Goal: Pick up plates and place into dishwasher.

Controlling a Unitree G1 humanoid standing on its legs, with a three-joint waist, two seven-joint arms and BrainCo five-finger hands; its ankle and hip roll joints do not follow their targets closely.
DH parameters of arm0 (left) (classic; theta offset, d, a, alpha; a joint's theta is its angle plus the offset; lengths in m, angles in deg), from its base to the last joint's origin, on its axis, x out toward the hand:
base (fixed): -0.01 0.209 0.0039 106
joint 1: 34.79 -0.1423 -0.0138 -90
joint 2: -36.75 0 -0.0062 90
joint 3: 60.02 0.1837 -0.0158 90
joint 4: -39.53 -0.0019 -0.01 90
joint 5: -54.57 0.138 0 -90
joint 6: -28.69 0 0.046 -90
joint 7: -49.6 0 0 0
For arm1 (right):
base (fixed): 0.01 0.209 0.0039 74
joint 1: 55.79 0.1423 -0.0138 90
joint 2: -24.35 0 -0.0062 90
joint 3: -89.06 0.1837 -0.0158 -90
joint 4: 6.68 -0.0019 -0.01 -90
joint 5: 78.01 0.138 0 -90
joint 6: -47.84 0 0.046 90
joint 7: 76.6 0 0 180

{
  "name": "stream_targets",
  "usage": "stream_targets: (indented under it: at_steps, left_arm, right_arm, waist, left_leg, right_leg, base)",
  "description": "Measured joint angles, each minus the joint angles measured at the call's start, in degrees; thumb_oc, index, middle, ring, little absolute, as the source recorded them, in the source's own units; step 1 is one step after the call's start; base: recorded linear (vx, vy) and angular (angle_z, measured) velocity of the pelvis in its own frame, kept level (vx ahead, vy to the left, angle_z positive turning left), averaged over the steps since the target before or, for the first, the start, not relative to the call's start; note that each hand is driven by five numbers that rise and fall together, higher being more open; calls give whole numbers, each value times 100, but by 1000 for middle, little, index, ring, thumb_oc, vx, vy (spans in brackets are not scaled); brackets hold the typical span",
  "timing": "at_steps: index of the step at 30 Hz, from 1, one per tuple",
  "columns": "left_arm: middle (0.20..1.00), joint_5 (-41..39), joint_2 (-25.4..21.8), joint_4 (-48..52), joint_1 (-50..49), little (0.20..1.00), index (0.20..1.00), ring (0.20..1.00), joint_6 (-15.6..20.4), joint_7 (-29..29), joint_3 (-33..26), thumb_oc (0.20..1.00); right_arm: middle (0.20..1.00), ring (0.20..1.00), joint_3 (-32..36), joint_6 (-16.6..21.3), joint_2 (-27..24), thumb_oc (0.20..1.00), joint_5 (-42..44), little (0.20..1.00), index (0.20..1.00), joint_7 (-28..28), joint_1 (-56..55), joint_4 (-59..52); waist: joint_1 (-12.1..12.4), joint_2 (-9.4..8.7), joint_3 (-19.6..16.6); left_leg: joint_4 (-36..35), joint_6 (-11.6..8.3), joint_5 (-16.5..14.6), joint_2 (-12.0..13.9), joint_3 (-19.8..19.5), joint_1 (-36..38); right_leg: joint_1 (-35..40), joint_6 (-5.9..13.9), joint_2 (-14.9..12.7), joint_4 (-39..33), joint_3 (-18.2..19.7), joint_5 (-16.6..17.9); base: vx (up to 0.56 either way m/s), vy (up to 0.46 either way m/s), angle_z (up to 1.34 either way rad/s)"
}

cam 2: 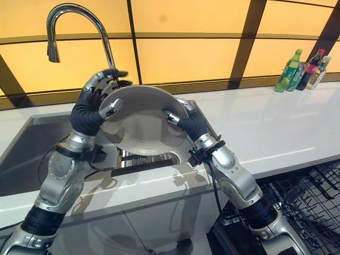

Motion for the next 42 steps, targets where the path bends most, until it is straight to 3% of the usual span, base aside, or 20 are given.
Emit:
stream_targets:
  at_steps: [3, 9, 17, 23, 30, 35, 39, 42]
  left_arm:
    - [1000, 8, 4, 0, -2, 1000, 1000, 1000, 16, 328, -452, 1000]
    - [1000, 133, 0, -4, -65, 1000, 1000, 1000, 107, 666, -1134, 1000]
    - [1000, 101, 2, -21, -535, 1000, 1000, 1000, 140, 766, -1743, 1000]
    - [1000, 102, 10, -90, -757, 1000, 1000, 1000, 128, 675, -2011, 1000]
    - [1000, 118, 3, -295, -1018, 1000, 1000, 1000, 81, 592, -2528, 1000]
    - [1000, 130, 2, -382, -1178, 1000, 1000, 1000, 19, 609, -2658, 1000]
    - [1000, 232, 3, -386, -1239, 1000, 1000, 1000, 26, 771, -2624, 1000]
    - [1000, 243, 6, -384, -1228, 1000, 1000, 1000, 128, 1017, -2573, 1000]
  right_arm:
    - [200, 200, 279, -48, -174, 200, -555, 200, 200, 56, -21, 3]
    - [200, 200, 1471, -37, -564, 200, -1042, 200, 200, 321, -349, 55]
    - [200, 200, 2859, 12, -812, 200, -1899, 200, 200, 889, -1701, 165]
    - [200, 200, 3725, 84, -841, 200, -2333, 200, 200, 1168, -2527, 173]
    - [200, 200, 4370, 81, -950, 200, -3197, 200, 200, 1383, -3316, 506]
    - [200, 200, 4457, 72, -951, 200, -3451, 200, 200, 1571, -3502, 1089]
    - [200, 200, 4444, 79, -1193, 200, -3929, 200, 200, 1871, -3397, 1273]
    - [200, 200, 4398, 88, -1563, 200, -4074, 200, 200, 2108, -3082, 1500]
  waist:
    - [-82, -4, -3]
    - [-142, -13, -4]
    - [-622, -1, 17]
    - [-1048, 193, 151]
    - [-1325, 354, 260]
    - [-1349, 486, 414]
    - [-1344, 719, 562]
    - [-1342, 955, 876]
  left_leg:
    - [-25, 1, 2, 12, 61, 9]
    - [-114, -7, -11, 58, 303, 152]
    - [-122, -50, -155, 186, 795, 322]
    - [-122, -100, -232, 286, 1106, 422]
    - [-124, -135, -275, 363, 1239, 395]
    - [-146, -101, -299, 351, 1256, 371]
    - [-120, -81, -234, 291, 1273, 90]
    - [-117, -22, -151, 198, 1262, -129]
  right_leg:
    - [-20, 0, 8, 0, 34, 1]
    - [-80, -4, 61, 3, 296, 5]
    - [-166, -44, 197, -84, 757, 80]
    - [-240, -65, 324, -87, 1079, 117]
    - [-362, -87, 412, -84, 1243, 141]
    - [-413, -81, 397, -79, 1269, 141]
    - [-757, -72, 364, 67, 1320, 163]
    - [-1015, -21, 278, 143, 1354, 212]
  base:
    - [-28, -15, -7]
    - [-4, -25, -22]
    - [3, -80, -33]
    - [27, -130, -31]
    - [8, -138, -14]
    - [-46, -75, -3]
    - [-136, 22, -3]
    - [-153, 24, -1]
